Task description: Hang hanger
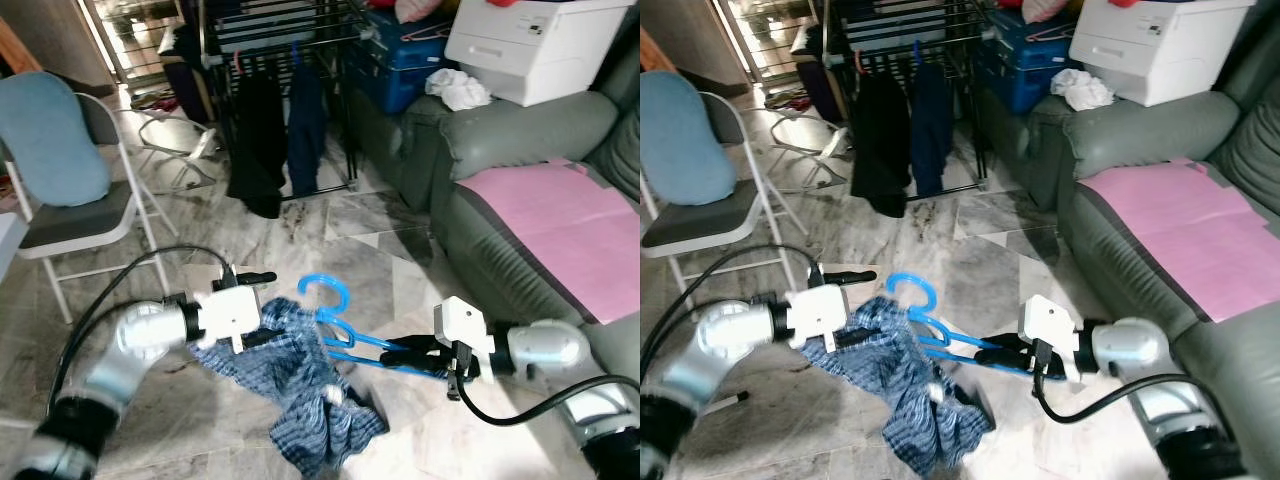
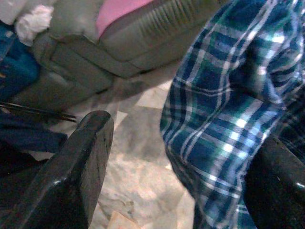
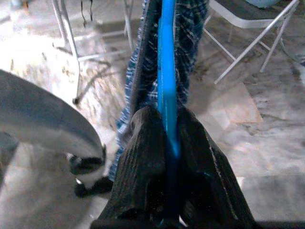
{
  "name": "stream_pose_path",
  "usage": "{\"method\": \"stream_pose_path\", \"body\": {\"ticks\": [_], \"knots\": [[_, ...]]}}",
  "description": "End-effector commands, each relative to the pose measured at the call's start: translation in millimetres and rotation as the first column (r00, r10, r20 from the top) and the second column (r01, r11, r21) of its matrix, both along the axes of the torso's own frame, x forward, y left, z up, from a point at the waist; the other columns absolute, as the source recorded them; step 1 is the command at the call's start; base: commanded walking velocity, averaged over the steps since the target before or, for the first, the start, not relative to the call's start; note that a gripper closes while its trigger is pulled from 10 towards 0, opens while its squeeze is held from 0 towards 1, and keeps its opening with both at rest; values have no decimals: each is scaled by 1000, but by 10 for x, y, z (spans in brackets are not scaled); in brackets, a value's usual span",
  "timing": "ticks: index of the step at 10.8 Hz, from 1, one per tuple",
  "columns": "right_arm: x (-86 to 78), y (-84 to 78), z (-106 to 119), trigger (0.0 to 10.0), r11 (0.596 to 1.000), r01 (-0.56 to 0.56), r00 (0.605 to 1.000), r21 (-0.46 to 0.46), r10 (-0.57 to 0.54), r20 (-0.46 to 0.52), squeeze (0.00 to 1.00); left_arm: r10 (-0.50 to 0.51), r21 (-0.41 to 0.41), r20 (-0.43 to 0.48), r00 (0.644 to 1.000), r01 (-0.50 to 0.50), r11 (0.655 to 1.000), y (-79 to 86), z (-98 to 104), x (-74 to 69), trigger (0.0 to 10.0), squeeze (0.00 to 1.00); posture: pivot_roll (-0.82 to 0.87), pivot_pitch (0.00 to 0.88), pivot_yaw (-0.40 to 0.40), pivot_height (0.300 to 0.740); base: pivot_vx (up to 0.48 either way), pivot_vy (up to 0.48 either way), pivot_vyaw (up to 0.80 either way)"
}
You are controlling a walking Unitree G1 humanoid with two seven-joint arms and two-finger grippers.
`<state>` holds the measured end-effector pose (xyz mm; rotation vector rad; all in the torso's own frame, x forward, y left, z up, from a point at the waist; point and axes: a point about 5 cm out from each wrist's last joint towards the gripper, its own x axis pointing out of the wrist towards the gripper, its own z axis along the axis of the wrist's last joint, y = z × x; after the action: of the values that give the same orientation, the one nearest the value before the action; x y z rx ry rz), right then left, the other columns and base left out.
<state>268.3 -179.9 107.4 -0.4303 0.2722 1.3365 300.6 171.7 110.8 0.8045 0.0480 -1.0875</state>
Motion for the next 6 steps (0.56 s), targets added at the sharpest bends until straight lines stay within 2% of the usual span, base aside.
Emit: {"method": "stream_pose_path", "body": {"ticks": [1, 2, 3, 6], "knots": [[22, 19, 42, 10000, 999, -49, 998, -18, 49, 31, 0, 6, 23, -37, 999, -5, 1000, 87, 58, 55, 0, 0, -71, 0, 117, 740, 0, 0, 0], [37, 14, 46, 10000, 999, -43, 998, -22, 44, 43, 0, 3, 22, -53, 999, -2, 1000, 98, 82, 78, 0, 0, -70, 0, 118, 740, 0, 0, 0], [79, 20, 61, 10000, 999, -38, 996, -29, 40, 86, 0, -19, 50, -130, 991, 26, 998, 126, 89, 109, 0, 0, -70, 0, 120, 740, 0, 0, 0], [138, 42, 56, 10000, 998, -38, 992, -46, 43, 122, 0, -55, 71, -226, 973, 73, 995, 105, 20, 71, 0, 0, -69, 0, 123, 740, 0, 0, 0]]}}
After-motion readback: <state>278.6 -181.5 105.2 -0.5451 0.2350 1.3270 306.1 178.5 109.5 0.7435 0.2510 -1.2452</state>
